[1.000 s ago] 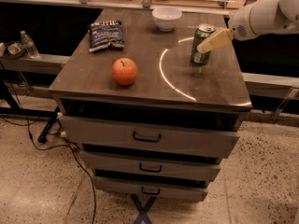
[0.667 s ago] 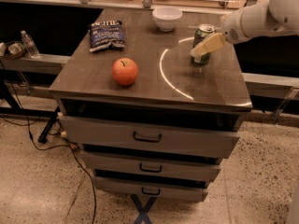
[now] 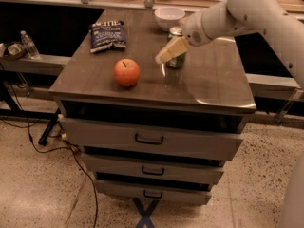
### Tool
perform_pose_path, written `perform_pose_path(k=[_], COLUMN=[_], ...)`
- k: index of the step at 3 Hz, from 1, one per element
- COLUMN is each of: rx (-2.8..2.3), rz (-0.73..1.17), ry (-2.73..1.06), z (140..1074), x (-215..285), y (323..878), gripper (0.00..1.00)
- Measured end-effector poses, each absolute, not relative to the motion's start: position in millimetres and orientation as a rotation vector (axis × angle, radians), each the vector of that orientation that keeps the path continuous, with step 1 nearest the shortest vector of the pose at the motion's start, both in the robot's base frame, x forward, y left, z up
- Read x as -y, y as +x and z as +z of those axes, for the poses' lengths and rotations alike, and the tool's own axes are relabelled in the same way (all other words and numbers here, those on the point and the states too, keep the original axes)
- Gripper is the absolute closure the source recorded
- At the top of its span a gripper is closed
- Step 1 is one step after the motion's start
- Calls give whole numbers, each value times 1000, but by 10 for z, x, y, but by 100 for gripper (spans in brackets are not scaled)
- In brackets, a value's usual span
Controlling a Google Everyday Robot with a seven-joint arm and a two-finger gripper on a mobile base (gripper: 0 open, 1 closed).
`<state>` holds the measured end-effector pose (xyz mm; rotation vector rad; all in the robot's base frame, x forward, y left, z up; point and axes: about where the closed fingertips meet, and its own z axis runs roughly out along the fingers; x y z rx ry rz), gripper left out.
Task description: Knock green can over
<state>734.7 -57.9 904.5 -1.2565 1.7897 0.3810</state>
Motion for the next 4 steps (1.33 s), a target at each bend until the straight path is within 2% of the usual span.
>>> perform_pose_path(k=[2, 3, 4], rx=[-1620, -1579, -1561], rz=[581, 613, 587], ry=[-1407, -1437, -1429], z=[9410, 9520, 9646], x=[-757, -1032, -952], y=[6801, 6731, 6827], gripper=[0, 0, 0])
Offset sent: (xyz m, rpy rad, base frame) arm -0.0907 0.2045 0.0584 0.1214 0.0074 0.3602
